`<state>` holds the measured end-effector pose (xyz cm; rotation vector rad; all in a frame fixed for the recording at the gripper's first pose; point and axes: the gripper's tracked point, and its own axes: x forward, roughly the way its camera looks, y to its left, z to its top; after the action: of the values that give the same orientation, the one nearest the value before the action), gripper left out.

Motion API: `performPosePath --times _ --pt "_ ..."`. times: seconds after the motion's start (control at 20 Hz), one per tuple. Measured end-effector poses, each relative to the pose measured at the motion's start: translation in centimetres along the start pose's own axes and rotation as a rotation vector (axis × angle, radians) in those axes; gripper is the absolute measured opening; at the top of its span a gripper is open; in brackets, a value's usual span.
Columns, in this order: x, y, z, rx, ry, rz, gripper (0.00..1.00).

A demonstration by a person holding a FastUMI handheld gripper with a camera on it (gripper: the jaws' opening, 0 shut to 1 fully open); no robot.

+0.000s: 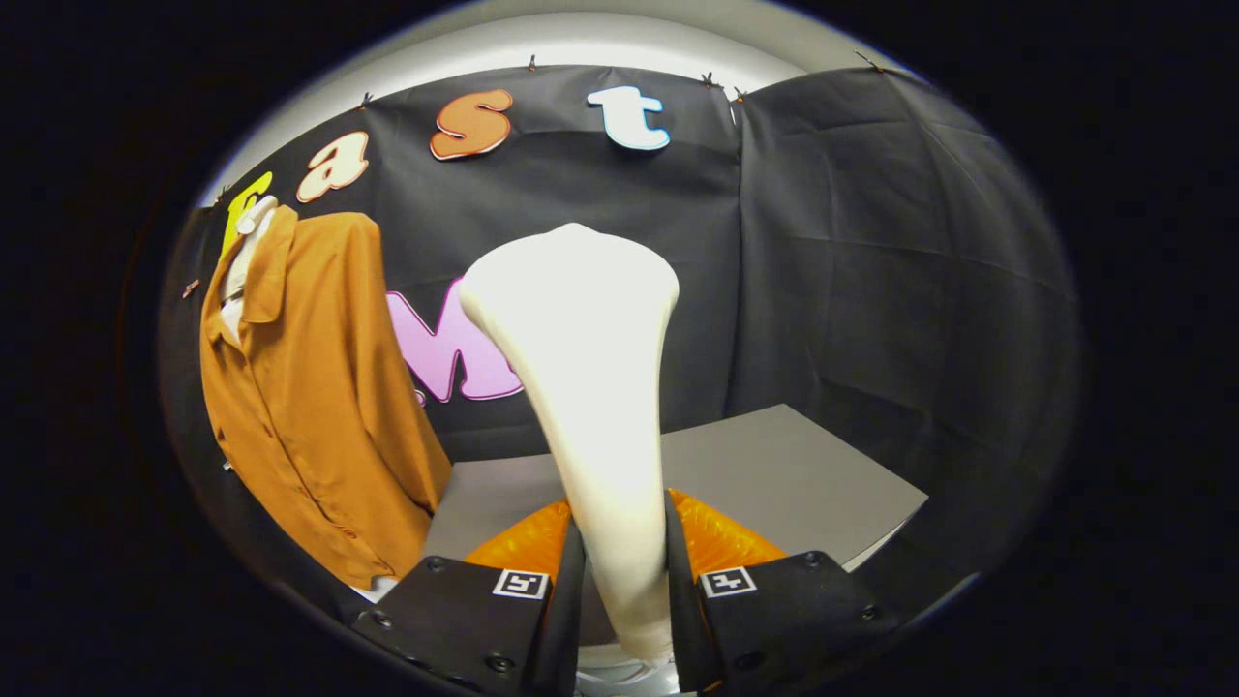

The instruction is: Iron the clothes twice with a garment steamer, once on the left side and once on the right side.

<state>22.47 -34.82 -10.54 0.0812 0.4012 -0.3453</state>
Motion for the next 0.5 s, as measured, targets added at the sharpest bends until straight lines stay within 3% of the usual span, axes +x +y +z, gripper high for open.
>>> performPosePath --times 0.2,0.5 --pt "-4.2 3.5 0.2 -0.008 -0.04 -0.008 0.42" --pt "-8.3 12.6 -1.1 -0.026 -0.041 0.06 0.42"
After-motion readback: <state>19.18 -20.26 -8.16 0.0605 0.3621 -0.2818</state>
